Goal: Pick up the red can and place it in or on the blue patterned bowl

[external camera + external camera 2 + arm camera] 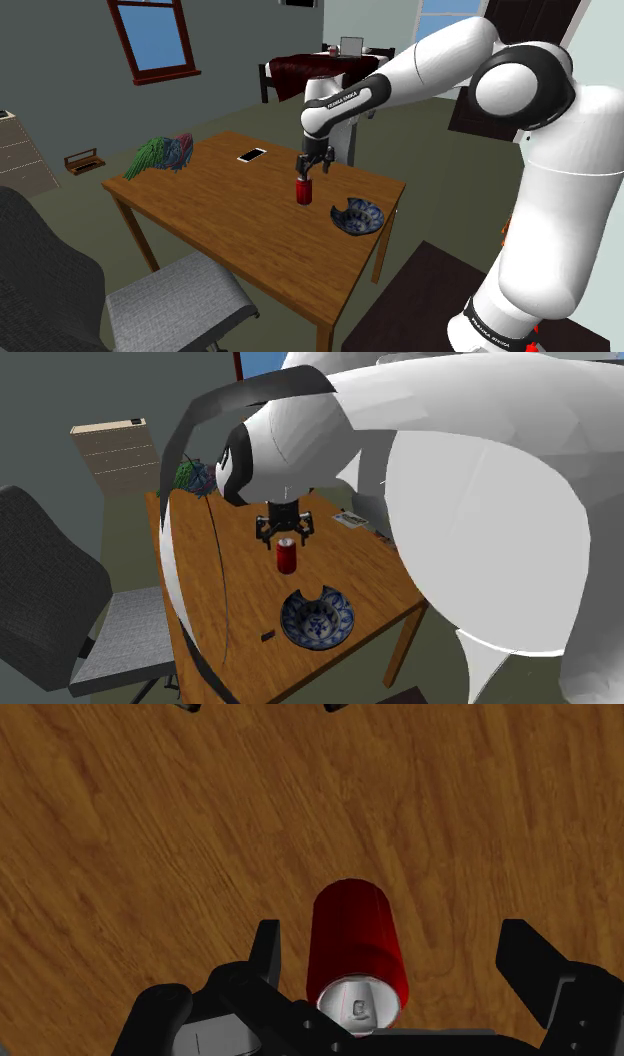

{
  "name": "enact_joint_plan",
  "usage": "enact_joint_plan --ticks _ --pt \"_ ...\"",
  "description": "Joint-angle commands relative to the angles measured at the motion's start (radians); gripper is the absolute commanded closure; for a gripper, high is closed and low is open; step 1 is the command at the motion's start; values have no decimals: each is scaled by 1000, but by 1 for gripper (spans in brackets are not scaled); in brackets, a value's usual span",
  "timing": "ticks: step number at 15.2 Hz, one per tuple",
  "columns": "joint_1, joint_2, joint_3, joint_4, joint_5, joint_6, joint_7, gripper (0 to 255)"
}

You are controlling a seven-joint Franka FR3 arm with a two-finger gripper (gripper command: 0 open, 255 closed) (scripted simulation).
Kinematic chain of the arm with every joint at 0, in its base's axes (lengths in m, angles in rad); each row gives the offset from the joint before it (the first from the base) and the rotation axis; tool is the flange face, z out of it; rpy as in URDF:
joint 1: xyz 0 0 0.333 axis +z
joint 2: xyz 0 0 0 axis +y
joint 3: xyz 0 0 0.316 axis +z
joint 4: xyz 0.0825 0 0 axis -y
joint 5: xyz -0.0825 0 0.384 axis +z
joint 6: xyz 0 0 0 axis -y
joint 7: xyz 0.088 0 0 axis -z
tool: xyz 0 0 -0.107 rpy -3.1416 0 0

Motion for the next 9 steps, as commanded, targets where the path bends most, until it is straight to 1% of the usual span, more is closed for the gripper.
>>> enact_joint_plan --ticks 1,4,9 --pt "0 80 -2 76 -6 4 3 0" --pt "0 202 -5 196 -13 4 6 0" --pt "-1 235 -5 187 -12 46 6 0"
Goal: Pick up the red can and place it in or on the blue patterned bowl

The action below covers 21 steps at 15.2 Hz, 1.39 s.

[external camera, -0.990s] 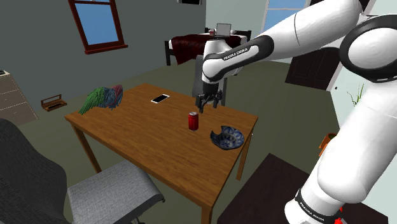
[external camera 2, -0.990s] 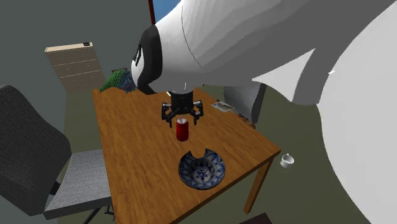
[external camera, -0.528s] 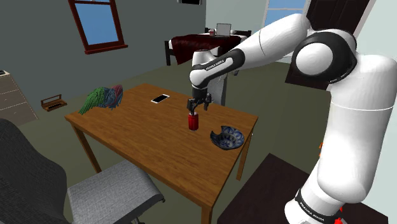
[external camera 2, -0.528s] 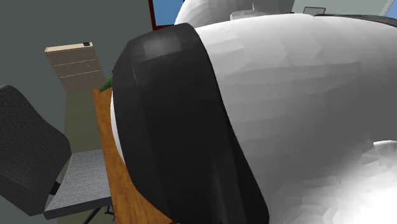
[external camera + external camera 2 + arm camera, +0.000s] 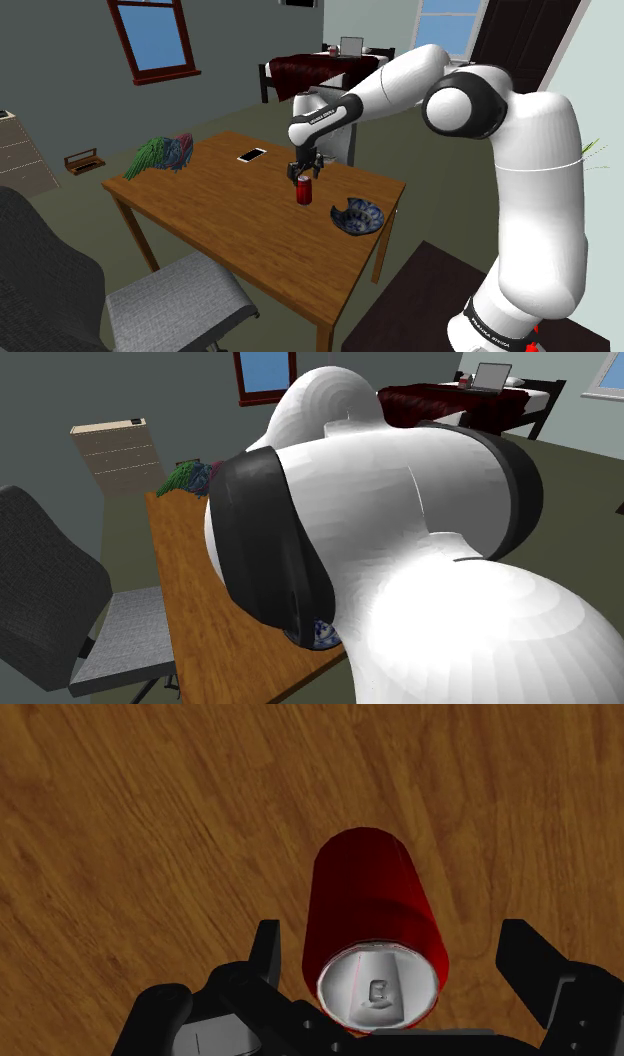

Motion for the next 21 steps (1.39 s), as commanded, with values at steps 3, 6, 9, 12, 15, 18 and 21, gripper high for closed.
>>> enact_joint_plan --ticks 3,6,9,12,15,18,21 --pt "-1 34 0 -15 1 50 0 0" --pt "-1 34 0 -15 1 50 0 0" --pt "-1 34 0 -15 1 50 0 0" --pt "-1 34 0 -15 1 50 0 255" --pt "-1 35 0 -14 1 49 -1 255" --pt "-1 37 0 -10 1 48 0 255" --pt "-1 34 0 -15 1 50 0 255"
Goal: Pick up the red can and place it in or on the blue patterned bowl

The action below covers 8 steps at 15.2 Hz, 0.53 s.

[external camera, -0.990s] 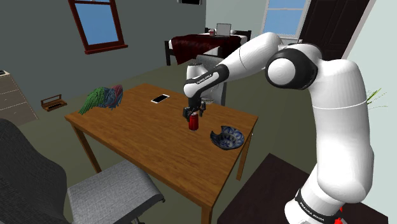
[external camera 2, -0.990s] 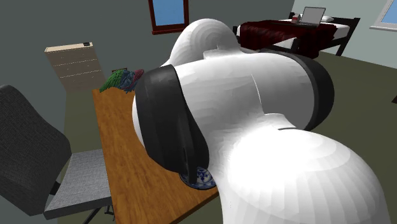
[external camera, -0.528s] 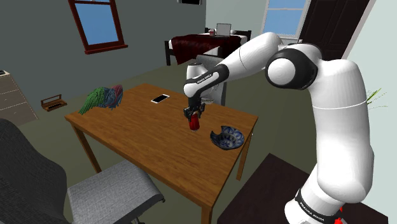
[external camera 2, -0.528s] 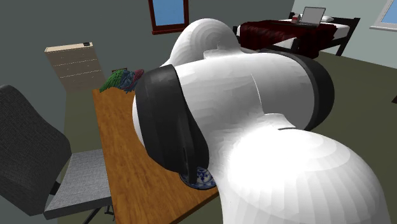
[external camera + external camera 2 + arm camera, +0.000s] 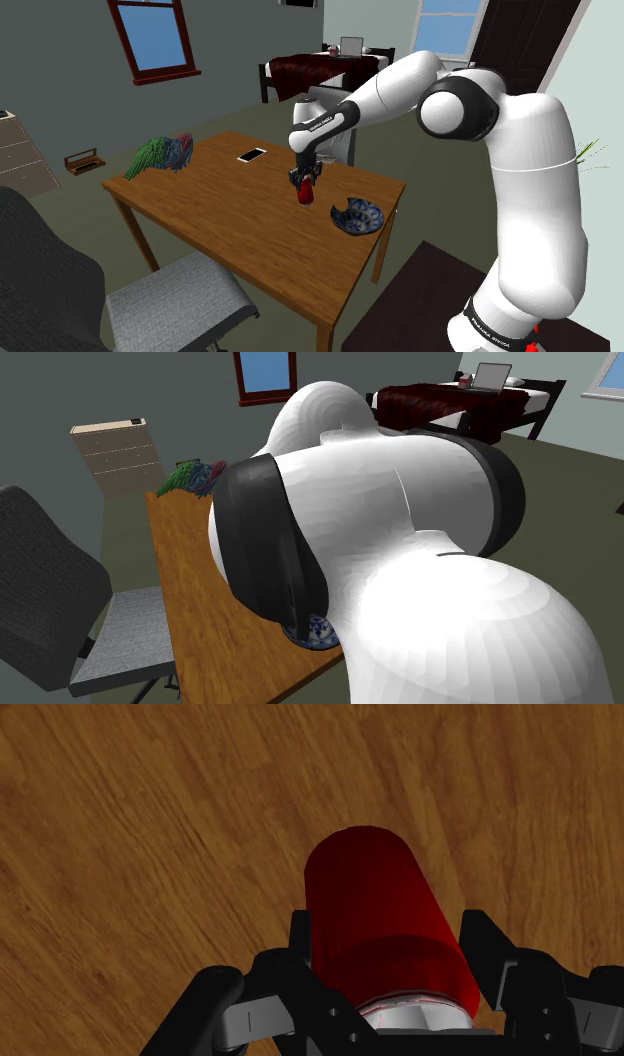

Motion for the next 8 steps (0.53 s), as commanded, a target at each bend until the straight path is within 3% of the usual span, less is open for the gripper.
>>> enact_joint_plan --ticks 1,8 --pt "1 -7 1 0 0 -10 0 255" --pt "1 -52 0 30 0 -86 -1 255"
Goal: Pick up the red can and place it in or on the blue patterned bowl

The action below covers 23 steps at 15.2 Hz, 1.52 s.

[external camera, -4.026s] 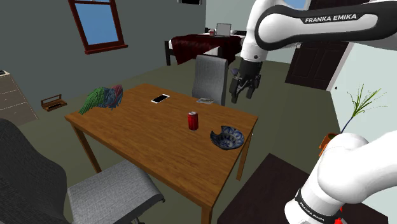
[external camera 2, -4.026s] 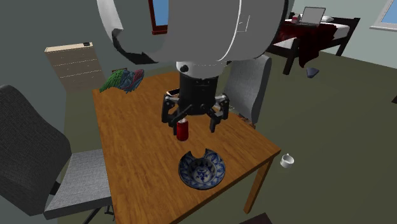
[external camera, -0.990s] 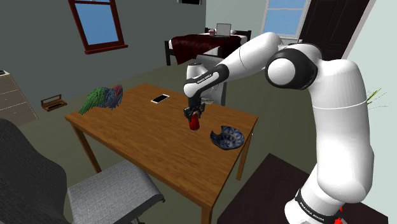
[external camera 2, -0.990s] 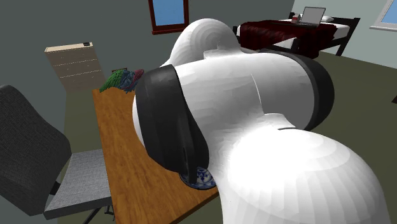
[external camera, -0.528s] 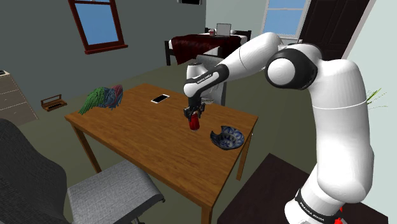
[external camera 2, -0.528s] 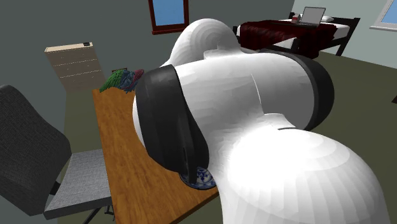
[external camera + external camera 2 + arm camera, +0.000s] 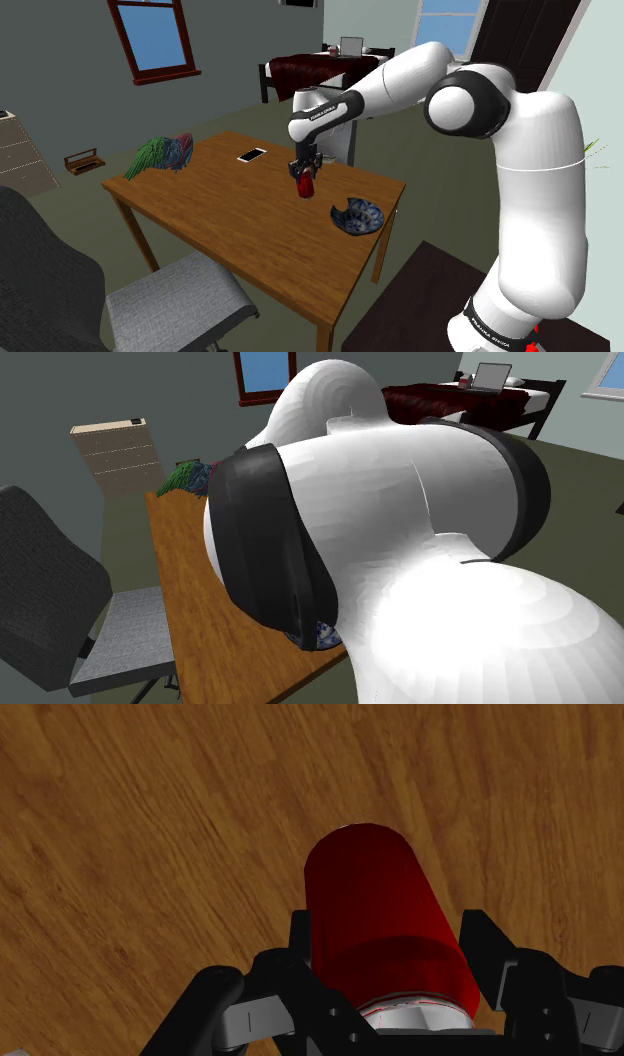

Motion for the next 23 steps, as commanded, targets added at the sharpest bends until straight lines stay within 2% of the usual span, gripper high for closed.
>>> enact_joint_plan --ticks 1,21,23 --pt "0 -13 0 10 0 -22 0 255" --pt "1 -91 -1 161 -1 -251 -2 255" --pt "-1 -179 -3 42 -4 -221 -6 255"
